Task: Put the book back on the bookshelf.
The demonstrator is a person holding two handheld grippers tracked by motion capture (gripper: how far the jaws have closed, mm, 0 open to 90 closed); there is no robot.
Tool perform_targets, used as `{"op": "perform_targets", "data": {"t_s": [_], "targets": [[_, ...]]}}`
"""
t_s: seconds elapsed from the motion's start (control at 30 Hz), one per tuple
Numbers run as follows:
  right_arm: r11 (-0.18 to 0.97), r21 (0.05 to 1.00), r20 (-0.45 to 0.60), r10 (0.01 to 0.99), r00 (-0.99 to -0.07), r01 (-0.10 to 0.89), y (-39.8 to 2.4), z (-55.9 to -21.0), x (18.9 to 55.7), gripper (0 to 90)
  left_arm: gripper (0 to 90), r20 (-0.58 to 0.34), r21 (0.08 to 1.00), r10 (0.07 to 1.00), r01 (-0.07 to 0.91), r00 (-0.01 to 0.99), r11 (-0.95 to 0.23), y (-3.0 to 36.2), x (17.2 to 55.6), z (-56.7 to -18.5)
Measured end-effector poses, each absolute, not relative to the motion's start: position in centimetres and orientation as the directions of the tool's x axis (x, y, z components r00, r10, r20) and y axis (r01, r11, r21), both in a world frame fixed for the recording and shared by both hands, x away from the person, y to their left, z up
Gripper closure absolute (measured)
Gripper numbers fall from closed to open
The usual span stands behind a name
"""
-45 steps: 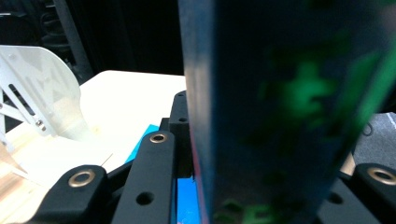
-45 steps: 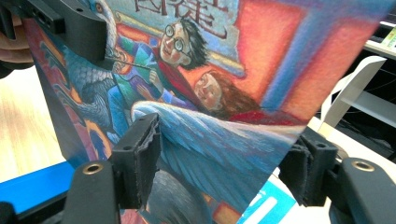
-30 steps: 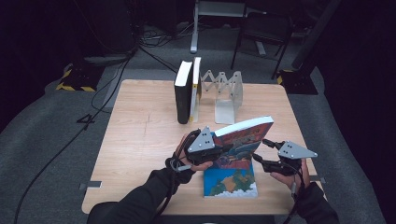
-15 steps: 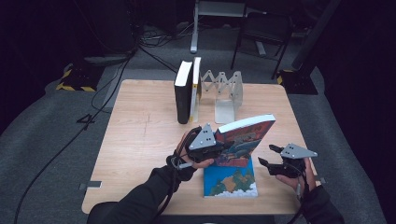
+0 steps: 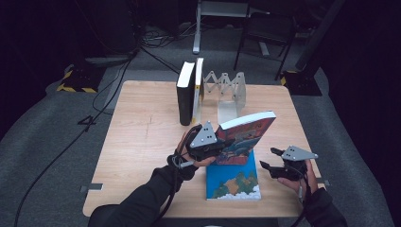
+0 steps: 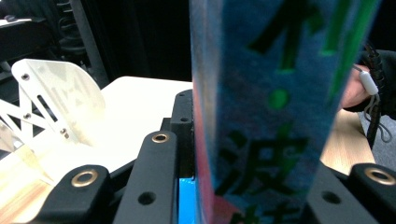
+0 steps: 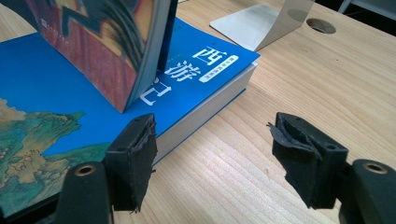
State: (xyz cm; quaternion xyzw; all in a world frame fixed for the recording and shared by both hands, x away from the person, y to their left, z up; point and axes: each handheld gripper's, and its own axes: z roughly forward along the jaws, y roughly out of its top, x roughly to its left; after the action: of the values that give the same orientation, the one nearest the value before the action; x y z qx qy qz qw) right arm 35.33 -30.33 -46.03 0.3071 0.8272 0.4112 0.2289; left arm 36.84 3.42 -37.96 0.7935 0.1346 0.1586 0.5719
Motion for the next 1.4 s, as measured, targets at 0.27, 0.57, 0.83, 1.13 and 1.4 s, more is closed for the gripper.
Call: {"op": "perform_targets", "data": {"t_s": [0.27,0.57,0.83,1.13,1.4], "targets": [[0.477,0.817,-0.127,0.696,-0.706,0.323,-30.2,-46.2,35.4,31.1,74.0,0.109,0.958,0.463,0.03,0.879,-0.284,4.8,38.0,-37.3],[0.482,0.812,-0.128,0.696,-0.707,0.328,-30.1,-46.4,35.5,31.0,74.1,0.125,0.963,0.565,0.037,0.816,-0.265,7.1,39.5,-37.1],[0.484,0.81,-0.125,0.693,-0.71,0.33,-30.1,-46.5,35.5,30.9,74.1,0.143,0.964,0.641,0.041,0.754,-0.263,8.2,41.4,-37.0],[0.483,0.81,-0.119,0.692,-0.712,0.333,-30.2,-46.5,35.5,31.0,74.1,0.141,0.969,0.704,0.048,0.696,-0.241,8.0,42.9,-36.9],[0.486,0.808,-0.118,0.689,-0.715,0.334,-30.1,-46.6,35.5,31.0,74.1,0.105,0.972,0.752,0.092,0.65,-0.215,7.8,44.1,-38.2]]}}
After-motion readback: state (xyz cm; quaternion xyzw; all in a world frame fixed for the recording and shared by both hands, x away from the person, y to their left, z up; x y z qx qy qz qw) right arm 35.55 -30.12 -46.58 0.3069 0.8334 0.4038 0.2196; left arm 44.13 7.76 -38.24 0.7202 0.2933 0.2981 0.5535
